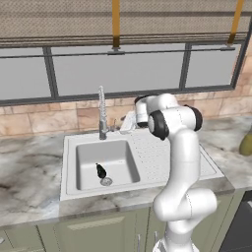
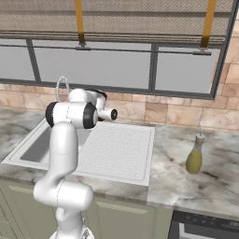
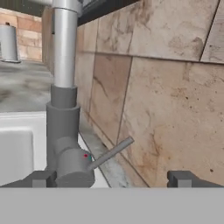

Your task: Turn on the sink faucet. Then move the eggplant from the counter to the sink. Turn off the sink. Move the vegetable from the sink to the pot next to the stove. Finally move the pot to the front right burner.

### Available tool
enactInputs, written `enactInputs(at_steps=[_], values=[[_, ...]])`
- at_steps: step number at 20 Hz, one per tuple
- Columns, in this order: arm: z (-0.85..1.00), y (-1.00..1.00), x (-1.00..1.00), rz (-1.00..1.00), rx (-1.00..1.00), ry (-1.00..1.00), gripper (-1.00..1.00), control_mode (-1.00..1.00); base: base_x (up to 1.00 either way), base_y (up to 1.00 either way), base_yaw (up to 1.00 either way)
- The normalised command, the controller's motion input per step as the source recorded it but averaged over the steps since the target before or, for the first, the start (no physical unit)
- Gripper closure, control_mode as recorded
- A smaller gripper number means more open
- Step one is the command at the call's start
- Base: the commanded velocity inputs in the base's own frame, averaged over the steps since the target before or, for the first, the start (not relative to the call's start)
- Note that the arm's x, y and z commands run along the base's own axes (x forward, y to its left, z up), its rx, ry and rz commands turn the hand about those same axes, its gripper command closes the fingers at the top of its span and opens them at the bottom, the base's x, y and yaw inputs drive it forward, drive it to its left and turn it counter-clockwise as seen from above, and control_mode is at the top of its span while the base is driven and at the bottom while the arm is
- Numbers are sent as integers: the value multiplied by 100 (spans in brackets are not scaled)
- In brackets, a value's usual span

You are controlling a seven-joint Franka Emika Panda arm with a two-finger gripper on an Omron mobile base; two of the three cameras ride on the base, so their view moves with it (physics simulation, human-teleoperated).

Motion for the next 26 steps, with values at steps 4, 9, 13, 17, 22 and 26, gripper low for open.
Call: enactInputs(at_steps=[4, 9, 13, 17, 22, 26], values=[[18, -5, -47, 0, 0, -7, -100, -100, 0, 0, 0], [39, 0, -66, -3, 0, -5, -100, -100, 0, 0, 0], [49, 0, -65, -5, 0, -1, -100, -100, 0, 0, 0], [48, 0, -64, -6, 0, 0, -100, -100, 0, 0, 0], [42, 0, -63, -7, 0, 0, -100, -100, 0, 0, 0], [40, 0, -61, -9, -2, 7, -100, -100, 0, 0, 0]])
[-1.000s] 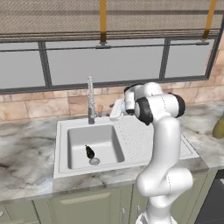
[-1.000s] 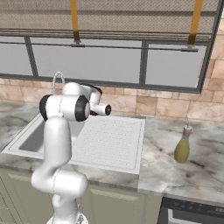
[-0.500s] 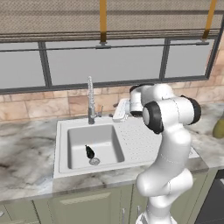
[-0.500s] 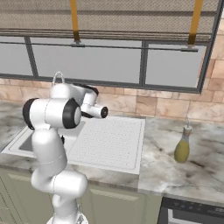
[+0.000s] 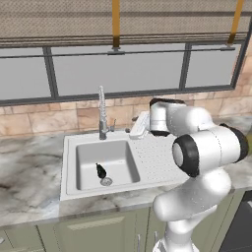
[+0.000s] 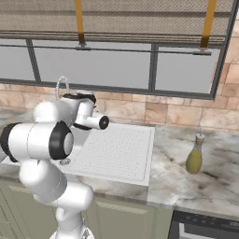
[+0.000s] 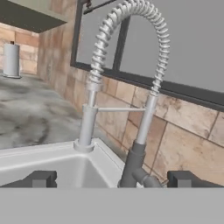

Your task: Turn on the sink faucet. Then move the eggplant from the counter to the sink. Turn off the sink. Move the vegetable from the sink to the pot next to the stove. Finally move the pot to the front right burner.

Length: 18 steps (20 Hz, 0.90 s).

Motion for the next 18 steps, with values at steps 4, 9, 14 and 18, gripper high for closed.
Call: enactInputs(at_steps=[4, 9, 14, 18], values=[[39, 0, -58, -9, -4, 10, -100, -100, 0, 0, 0], [39, 4, -52, -10, -8, 17, -100, -100, 0, 0, 0], [21, 11, -59, -15, -9, 20, -100, -100, 0, 0, 0], [3, 21, -55, -22, -9, 21, -100, -100, 0, 0, 0]])
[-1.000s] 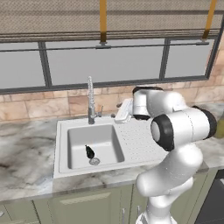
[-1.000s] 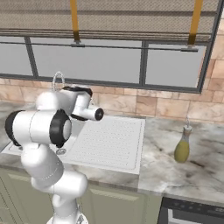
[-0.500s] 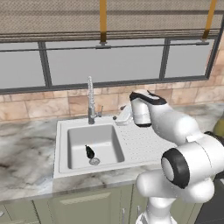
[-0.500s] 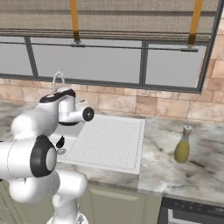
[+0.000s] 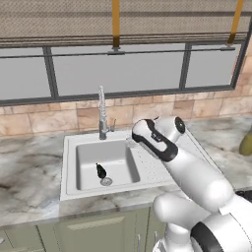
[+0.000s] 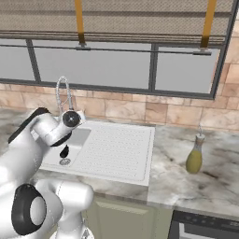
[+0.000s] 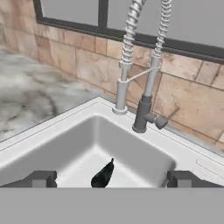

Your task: Turn on the sink faucet. Then move the eggplant from the counter to the sink. Turn off the sink. Move the vegetable from the sink to the pot next to the stove. Finally move the pot to the front right burner.

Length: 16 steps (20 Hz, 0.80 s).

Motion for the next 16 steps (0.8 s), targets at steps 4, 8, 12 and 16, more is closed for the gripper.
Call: enactInputs(at_steps=[4, 8, 12, 16], values=[[-1, 40, -33, -24, -12, 23, -100, -100, 0, 0, 0], [-12, 43, -7, -21, -13, 23, -100, -100, 0, 0, 0], [-30, 7, 0, -9, -7, 14, -100, -100, 0, 0, 0], [-38, 9, 5, -6, -6, 4, -100, -100, 0, 0, 0]])
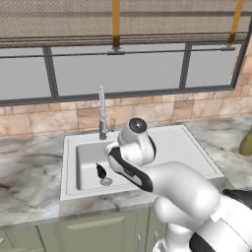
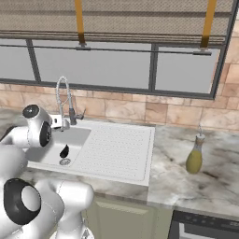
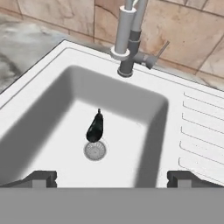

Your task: Turn on the sink faucet. Then move the eggplant from the counter to the sink. Turn off the sink. Move the vegetable from the sink to the pot next to the stove. Finally move the pot to the front right burner.

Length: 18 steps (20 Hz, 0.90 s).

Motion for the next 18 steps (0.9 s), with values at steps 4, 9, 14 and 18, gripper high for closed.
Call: enactInputs(at_steps=[4, 9, 14, 18], values=[[-42, 20, 11, -8, -3, 4, -100, -100, 0, 0, 0], [-32, 17, 6, -7, 0, 6, -100, -100, 0, 0, 0], [-17, 10, 9, -2, 0, 6, -100, -100, 0, 0, 0], [-25, 27, 27, -8, 0, 3, -100, -100, 0, 0, 0]])
